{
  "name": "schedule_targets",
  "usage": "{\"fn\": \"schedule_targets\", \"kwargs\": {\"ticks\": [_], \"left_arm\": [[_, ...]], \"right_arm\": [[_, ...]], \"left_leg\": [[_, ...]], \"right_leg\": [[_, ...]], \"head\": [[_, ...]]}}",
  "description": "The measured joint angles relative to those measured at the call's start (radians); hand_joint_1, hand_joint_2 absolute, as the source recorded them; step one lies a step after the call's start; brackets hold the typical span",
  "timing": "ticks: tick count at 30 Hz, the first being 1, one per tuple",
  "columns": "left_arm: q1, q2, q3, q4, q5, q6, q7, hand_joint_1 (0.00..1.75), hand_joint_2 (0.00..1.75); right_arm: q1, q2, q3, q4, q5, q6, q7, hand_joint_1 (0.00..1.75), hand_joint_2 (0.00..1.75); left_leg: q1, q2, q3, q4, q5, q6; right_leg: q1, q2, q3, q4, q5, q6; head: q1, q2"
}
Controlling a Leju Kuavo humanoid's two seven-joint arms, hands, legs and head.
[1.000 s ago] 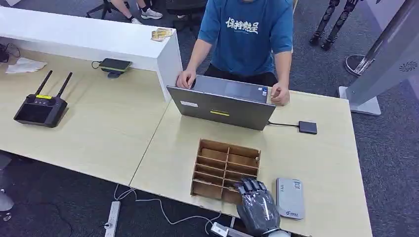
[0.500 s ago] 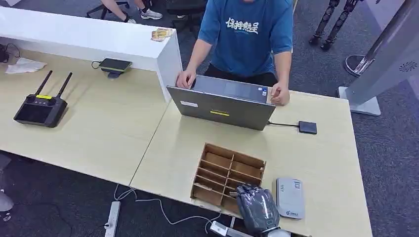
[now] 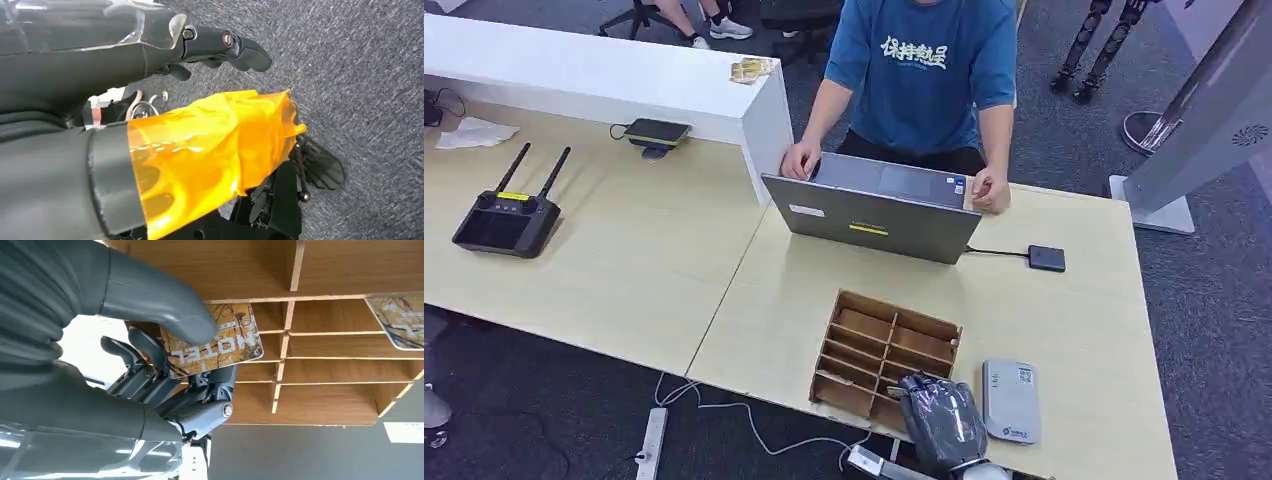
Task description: Pass the card to the sensor for recognition and then transmit it.
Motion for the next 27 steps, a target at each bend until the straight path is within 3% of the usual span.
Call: {"fn": "schedule_targets", "kwargs": {"ticks": [8, 13, 19, 27], "left_arm": [[0.000, 0.000, 0.000, 0.000, -0.002, 0.000, 0.000, 0.00, 0.00], [0.000, 0.000, 0.000, 0.000, -0.011, 0.000, -0.001, 0.00, 0.00], [0.000, 0.000, 0.000, 0.000, -0.024, 0.004, -0.008, 0.00, 0.00], [0.000, 0.000, 0.000, 0.000, -0.040, 0.003, -0.010, 0.00, 0.00]], "right_arm": [[0.001, 0.004, 0.000, 0.005, 0.002, -0.023, -0.010, 1.73, 1.75], [0.020, 0.019, -0.018, -0.023, 0.040, -0.154, -0.051, 1.75, 1.75], [0.045, 0.037, -0.103, -0.126, 0.056, -0.297, -0.117, 1.75, 1.75], [0.062, 0.068, -0.236, -0.238, 0.071, -0.323, -0.159, 1.75, 1.75]], "left_leg": [[0.000, 0.000, 0.000, 0.000, 0.000, 0.000], [0.000, 0.000, 0.000, 0.000, 0.000, 0.000], [0.000, 0.000, 0.000, 0.000, 0.000, 0.000], [0.000, 0.000, 0.000, 0.000, 0.000, 0.000]], "right_leg": [[0.000, 0.000, 0.000, 0.000, 0.000, 0.000], [0.000, 0.000, 0.000, 0.000, 0.000, 0.000], [0.000, 0.000, 0.000, 0.000, 0.000, 0.000], [0.000, 0.000, 0.000, 0.000, 0.000, 0.000]], "head": [[0.000, 0.000], [0.000, 0.000], [0.000, 0.000], [0.000, 0.000]]}}
